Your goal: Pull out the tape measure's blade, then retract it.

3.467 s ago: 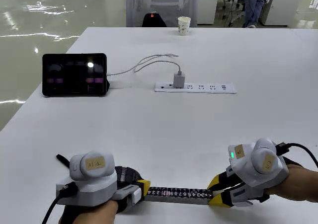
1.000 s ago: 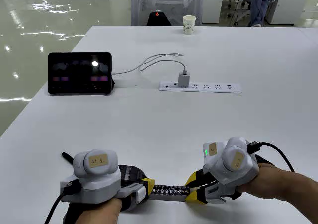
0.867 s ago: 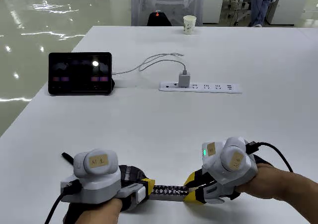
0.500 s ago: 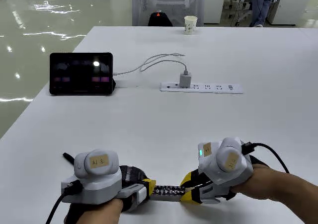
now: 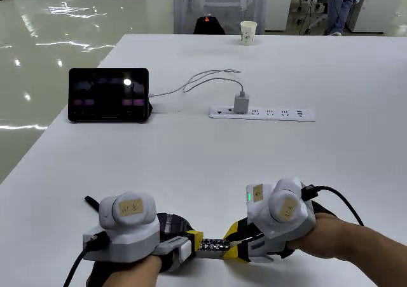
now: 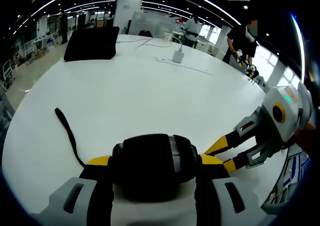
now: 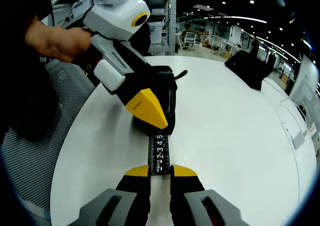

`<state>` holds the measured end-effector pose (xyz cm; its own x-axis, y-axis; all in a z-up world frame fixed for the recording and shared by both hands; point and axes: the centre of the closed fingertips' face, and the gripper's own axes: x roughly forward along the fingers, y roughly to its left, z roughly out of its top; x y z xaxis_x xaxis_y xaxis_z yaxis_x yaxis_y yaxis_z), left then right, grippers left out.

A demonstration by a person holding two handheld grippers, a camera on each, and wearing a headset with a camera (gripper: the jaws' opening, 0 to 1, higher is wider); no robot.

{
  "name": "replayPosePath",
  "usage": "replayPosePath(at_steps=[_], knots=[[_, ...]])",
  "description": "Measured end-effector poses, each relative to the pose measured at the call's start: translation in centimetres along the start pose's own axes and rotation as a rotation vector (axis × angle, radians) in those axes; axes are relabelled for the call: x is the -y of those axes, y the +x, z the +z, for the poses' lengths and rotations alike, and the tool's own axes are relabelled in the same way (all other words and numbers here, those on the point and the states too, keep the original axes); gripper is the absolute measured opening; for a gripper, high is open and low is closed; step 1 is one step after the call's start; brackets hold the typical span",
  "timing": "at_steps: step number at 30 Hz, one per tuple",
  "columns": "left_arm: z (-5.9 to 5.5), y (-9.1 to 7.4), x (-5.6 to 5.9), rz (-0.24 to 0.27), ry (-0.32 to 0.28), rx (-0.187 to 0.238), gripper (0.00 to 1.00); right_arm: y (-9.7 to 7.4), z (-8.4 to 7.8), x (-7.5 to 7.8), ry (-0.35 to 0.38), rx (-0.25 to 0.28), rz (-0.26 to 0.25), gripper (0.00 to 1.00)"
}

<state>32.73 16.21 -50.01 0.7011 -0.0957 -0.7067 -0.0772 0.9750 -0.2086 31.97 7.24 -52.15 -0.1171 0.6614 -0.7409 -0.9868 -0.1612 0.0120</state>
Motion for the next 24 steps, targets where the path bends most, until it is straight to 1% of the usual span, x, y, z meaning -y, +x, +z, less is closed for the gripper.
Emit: replayPosePath(at_steps=[9, 24], knots=[[0.0, 0.0, 0.0, -0.001, -0.004, 0.001, 0.61, 0.7, 0.8, 0.0, -0.006, 0.006, 0.002, 0.11], [0.0, 0.0, 0.0, -0.004, -0.008, -0.001, 0.61, 1.8, 2.0, 0.0, 0.008, 0.019, 0.002, 0.11]])
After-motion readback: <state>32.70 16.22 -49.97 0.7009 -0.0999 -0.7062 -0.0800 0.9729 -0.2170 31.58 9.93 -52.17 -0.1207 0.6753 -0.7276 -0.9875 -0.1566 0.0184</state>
